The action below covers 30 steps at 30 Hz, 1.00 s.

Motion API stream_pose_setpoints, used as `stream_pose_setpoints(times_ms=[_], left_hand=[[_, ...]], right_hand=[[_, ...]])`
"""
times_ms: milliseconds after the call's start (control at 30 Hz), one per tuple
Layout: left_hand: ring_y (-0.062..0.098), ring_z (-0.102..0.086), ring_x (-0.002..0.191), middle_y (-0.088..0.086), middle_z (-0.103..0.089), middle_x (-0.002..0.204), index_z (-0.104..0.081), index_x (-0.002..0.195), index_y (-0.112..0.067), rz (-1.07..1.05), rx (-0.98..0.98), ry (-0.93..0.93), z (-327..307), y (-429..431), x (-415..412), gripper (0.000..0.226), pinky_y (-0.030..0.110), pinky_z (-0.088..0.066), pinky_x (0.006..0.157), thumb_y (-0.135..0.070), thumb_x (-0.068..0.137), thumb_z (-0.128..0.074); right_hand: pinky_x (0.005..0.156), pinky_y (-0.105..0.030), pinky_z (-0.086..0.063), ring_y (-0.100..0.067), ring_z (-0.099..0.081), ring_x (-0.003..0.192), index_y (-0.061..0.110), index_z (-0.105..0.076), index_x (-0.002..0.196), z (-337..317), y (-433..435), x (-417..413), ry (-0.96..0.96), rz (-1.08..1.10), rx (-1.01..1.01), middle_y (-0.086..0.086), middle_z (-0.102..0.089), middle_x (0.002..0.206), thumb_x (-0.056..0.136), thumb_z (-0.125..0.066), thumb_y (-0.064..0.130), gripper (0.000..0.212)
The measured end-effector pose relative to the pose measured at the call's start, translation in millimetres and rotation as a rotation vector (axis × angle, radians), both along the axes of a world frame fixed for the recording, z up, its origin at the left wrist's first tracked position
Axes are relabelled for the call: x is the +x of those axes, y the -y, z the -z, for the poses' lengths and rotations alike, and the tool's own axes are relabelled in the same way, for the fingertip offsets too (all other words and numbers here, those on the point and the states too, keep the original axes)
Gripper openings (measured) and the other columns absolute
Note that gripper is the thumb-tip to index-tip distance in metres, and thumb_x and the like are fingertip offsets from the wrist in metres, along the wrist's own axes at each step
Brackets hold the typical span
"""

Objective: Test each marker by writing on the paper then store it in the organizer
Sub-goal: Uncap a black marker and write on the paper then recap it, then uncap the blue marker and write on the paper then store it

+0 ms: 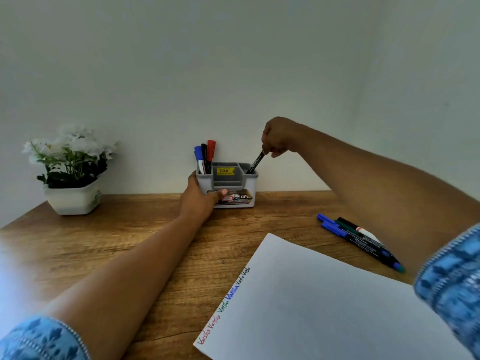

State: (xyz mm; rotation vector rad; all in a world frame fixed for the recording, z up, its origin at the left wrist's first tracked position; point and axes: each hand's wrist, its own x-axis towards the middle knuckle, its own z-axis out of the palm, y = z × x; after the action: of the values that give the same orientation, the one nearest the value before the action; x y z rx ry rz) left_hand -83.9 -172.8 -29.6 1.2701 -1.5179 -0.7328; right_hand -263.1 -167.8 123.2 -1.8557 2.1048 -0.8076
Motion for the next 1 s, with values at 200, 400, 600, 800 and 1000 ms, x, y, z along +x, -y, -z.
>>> stream_pose_setpoints(times_ms=[200, 400, 600, 800, 1000], left_hand=[[0.026, -0.049, 0.126, 0.006, -0.05, 0.14, -0.028, 0.143, -0.019, -0.002, -0.024, 0.042, 1.4, 2.6, -0.1, 0.08, 0.041, -0.043, 0.1, -0.036, 0.08, -0.074], [0.027, -0.047, 0.128, 0.007, -0.047, 0.143, -0.026, 0.145, -0.018, -0.01, -0.031, 0.076, 1.5, 3.4, -0.3, 0.083, 0.043, -0.042, 0.102, -0.039, 0.08, -0.073], [0.027, -0.049, 0.126, 0.007, -0.049, 0.141, -0.028, 0.143, -0.018, 0.006, -0.015, 0.063, 0.3, 0.6, 0.7, 0.08, 0.042, -0.043, 0.101, -0.038, 0.081, -0.073], [0.032, -0.042, 0.133, 0.012, -0.037, 0.15, -0.012, 0.15, -0.016, 0.023, 0.12, 0.06, -1.9, -16.4, 4.3, 0.088, 0.047, -0.04, 0.105, -0.028, 0.085, -0.07], [0.029, -0.04, 0.133, 0.007, -0.036, 0.151, -0.015, 0.151, -0.026, 0.15, 0.207, 0.173, -0.4, -66.1, 15.4, 0.084, 0.044, -0.035, 0.11, -0.039, 0.086, -0.066]], right_hand=[[0.079, -0.039, -0.057, -0.022, -0.065, 0.075, 0.002, -0.058, 0.087, 33.1, 29.6, 14.1, 0.254, 0.076, -0.077, -0.014, -0.065, 0.085, 0.071, -0.08, 0.007, 0.027], [0.073, -0.032, -0.051, -0.028, -0.064, 0.092, 0.008, -0.053, 0.094, 58.4, 30.6, 24.8, 0.159, 0.205, -0.086, -0.009, -0.059, 0.093, 0.07, -0.081, 0.037, 0.047], [0.067, -0.03, -0.049, -0.028, -0.064, 0.092, 0.006, -0.06, 0.107, 52.4, -0.2, 9.7, 0.065, 0.177, -0.132, -0.011, -0.064, 0.105, 0.077, -0.075, 0.03, 0.041], [0.071, -0.027, -0.044, -0.014, -0.059, 0.084, 0.018, -0.067, 0.088, 77.2, -71.7, -9.0, -0.069, -0.023, -0.205, 0.001, -0.066, 0.089, 0.079, -0.073, 0.027, 0.015], [0.077, -0.029, -0.045, -0.018, -0.058, 0.091, 0.021, -0.063, 0.088, 85.0, -132.5, -62.2, -0.343, 0.037, 0.024, -0.001, -0.066, 0.099, 0.084, -0.065, 0.031, 0.01]])
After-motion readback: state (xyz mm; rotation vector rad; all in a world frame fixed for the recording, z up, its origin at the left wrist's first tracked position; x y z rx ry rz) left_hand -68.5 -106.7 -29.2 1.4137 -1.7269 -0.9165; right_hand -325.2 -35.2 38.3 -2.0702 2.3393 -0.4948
